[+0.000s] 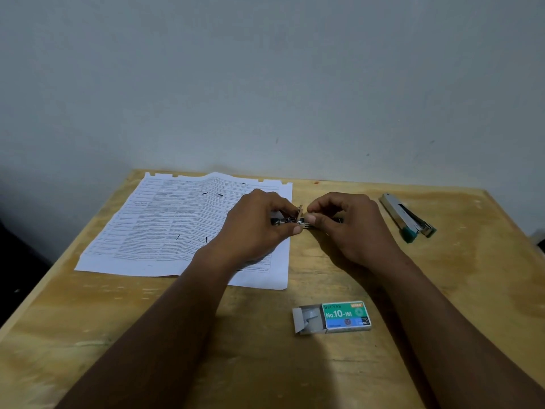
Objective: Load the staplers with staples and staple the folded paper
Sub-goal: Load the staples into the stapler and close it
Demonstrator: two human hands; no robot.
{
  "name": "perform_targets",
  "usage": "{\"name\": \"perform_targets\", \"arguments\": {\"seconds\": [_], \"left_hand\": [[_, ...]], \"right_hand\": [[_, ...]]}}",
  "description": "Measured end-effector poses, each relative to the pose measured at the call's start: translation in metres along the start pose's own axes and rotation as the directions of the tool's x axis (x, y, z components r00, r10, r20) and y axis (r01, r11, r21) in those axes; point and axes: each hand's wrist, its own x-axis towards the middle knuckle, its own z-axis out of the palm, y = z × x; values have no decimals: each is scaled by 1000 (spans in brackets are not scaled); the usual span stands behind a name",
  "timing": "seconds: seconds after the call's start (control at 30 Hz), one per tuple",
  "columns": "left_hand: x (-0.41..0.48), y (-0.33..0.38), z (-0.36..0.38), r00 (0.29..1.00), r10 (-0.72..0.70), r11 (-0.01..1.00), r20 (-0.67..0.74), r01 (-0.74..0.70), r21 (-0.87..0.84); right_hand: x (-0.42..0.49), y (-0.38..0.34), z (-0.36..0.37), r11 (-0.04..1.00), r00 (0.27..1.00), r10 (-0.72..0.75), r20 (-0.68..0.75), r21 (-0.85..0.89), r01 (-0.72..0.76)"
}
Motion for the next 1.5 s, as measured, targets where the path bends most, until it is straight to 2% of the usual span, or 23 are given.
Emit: {"name": "perform_targets", "arguments": {"seconds": [0.2, 0.33, 0.43, 0.5, 0.6, 0.67, 0.8, 0.9, 1.03, 1.1, 1.27, 1.4, 1.5], "left_hand": [[-1, 3, -1, 1000, -8, 1000, -4, 8, -3], [-1, 2, 0, 1000, -17, 1000, -6, 17, 1], [-2, 4, -1, 1000, -19, 1000, -13, 19, -14], [-4, 5, -2, 999, -26, 999, -23, 25, -25], [-6, 5, -3, 999, -17, 999, -39, 15, -46], [-6, 5, -3, 999, -11, 999, -46, 8, -54], [-6, 3, -1, 997, -21, 997, -76, 15, -79], [-7, 4, 0, 997, -20, 996, -80, 13, -89], [-7, 7, 0, 998, -10, 999, -67, 7, -47], [-7, 8, 0, 997, -12, 999, -71, 8, -49], [-8, 9, 0, 997, -33, 997, -75, 28, -65], [-7, 8, 0, 996, -32, 998, -85, 26, -65], [-7, 7, 0, 996, -32, 997, -85, 26, -72]], "right_hand": [[-2, -3, -4, 988, 999, -32, 36, -152, 37], [-7, -3, -14, 985, 995, -78, 68, -149, 88], [-11, -4, -15, 966, 979, -139, 148, -196, 166], [-10, -5, -14, 957, 980, -112, 162, -249, 151], [-9, -3, -22, 940, 998, -33, 52, -338, 49], [-10, 0, -29, 937, 999, -32, -43, -349, 15], [-12, 0, -32, 974, 987, -52, -153, -225, 17], [-16, -6, -27, 986, 988, -122, -100, -125, 109], [-16, -14, -13, 965, 976, -214, 36, -144, 217], [-16, -14, -8, 960, 979, -197, 58, -190, 204], [-17, -13, -11, 966, 985, -164, -52, -211, 149], [-13, -8, -11, 936, 994, -99, 44, -336, 108], [-13, -6, -11, 923, 998, -54, 43, -380, 66]]}}
